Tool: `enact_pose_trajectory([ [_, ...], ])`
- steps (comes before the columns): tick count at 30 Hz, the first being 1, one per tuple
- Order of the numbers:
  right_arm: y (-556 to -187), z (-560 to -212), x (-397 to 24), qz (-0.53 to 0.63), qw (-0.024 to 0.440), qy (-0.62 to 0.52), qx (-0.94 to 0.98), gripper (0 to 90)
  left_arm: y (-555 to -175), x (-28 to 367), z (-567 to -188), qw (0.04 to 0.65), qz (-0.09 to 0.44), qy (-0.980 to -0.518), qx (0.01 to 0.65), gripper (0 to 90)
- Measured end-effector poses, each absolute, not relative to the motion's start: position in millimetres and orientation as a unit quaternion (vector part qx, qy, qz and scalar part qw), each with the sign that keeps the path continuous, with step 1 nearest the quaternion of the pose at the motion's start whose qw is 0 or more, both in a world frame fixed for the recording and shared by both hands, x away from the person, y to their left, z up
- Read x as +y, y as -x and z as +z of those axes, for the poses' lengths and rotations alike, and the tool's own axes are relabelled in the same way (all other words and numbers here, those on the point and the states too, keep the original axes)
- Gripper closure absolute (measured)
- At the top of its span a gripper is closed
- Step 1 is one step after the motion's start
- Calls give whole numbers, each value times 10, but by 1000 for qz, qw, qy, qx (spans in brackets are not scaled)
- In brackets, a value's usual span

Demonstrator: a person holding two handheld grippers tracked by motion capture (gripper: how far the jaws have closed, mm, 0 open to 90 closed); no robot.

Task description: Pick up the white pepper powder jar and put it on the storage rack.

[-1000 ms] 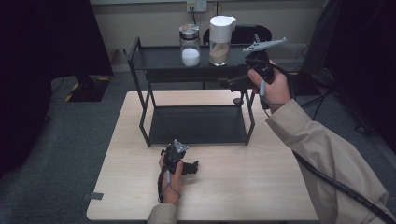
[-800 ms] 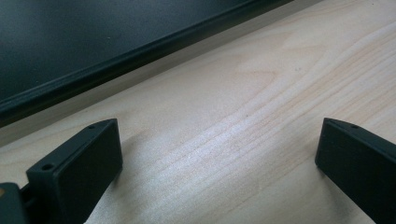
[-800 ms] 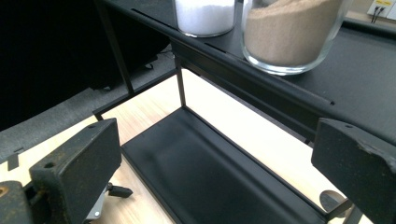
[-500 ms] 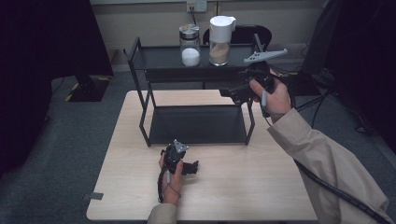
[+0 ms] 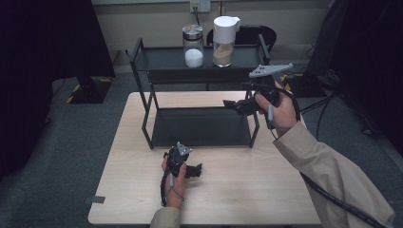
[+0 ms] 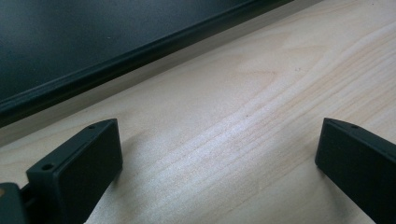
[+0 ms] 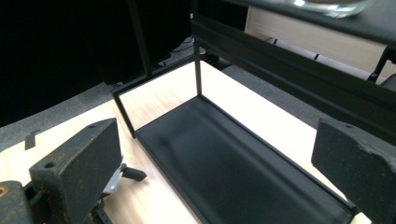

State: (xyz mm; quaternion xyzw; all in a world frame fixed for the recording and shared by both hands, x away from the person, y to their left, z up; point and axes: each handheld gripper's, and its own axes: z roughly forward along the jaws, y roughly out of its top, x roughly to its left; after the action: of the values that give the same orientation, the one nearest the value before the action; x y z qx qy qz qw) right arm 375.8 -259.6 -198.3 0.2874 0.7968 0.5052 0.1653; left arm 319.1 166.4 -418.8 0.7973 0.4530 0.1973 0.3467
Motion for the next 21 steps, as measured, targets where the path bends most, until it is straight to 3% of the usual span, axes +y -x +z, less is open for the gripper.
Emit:
enact_pose_trajectory([
  [21, -3661, -2379, -2626, 516, 135, -285, 796, 2, -3191, 1663, -4188, 347, 197, -797, 453, 0],
])
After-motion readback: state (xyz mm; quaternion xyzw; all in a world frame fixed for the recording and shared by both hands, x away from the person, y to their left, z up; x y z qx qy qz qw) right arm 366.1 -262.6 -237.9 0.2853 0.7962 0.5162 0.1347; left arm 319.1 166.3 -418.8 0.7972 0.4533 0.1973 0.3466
